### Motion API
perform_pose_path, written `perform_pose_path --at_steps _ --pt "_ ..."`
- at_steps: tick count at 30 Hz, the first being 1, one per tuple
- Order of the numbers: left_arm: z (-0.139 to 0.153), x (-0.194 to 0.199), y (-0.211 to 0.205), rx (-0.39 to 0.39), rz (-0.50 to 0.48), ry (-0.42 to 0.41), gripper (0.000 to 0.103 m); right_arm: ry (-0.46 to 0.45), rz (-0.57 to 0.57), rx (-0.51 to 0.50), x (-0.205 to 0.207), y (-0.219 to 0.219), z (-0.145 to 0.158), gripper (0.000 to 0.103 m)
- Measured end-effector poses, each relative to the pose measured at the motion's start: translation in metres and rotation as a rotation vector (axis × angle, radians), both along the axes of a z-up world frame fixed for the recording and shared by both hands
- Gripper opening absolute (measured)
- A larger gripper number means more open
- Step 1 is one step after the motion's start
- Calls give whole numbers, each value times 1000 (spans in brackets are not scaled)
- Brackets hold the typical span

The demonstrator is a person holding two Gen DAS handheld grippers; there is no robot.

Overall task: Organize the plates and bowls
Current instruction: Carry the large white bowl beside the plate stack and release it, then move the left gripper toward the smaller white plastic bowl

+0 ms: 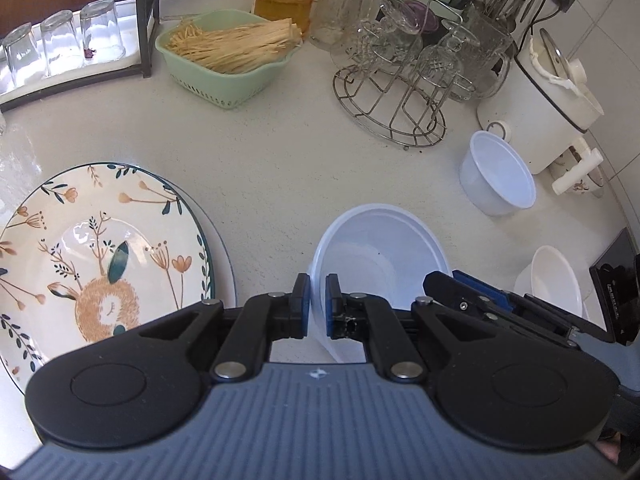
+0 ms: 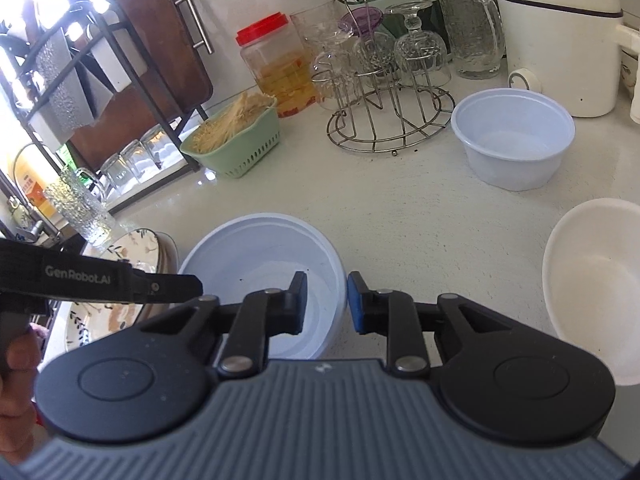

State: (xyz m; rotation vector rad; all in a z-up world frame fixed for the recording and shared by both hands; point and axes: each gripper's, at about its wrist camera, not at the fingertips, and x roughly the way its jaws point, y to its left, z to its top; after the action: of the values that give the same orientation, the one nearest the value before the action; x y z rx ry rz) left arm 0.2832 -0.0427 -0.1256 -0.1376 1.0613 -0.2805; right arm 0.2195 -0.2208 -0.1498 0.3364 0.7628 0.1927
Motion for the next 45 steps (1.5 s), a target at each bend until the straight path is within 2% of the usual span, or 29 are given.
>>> perform_pose_path --at_steps 5,11,14,23,29,33,39,45 --pt "8 -1 4 37 14 1 9 -4 17 -28 0 1 4 26" --pt "30 -12 6 59 11 -46 16 -37 25 -36 -11 -1 26 26" --pt "44 -20 5 86 13 -81 24 -63 19 -40 -17 -2 37 26" --pt "80 -43 4 88 -1 -168 24 -140 9 -90 -39 -1 73 26" --pt "97 -57 -5 75 -40 -209 26 -172 -19 -94 -55 -5 86 26" --pt "103 -64 -14 66 -77 -233 40 -190 -38 -100 -66 -9 92 26" --pt "100 -70 -25 14 -129 -215 49 -204 -82 -114 -80 -19 93 26" --pt "95 -74 -39 8 -191 -202 58 -195 -132 -129 -91 -33 90 26"
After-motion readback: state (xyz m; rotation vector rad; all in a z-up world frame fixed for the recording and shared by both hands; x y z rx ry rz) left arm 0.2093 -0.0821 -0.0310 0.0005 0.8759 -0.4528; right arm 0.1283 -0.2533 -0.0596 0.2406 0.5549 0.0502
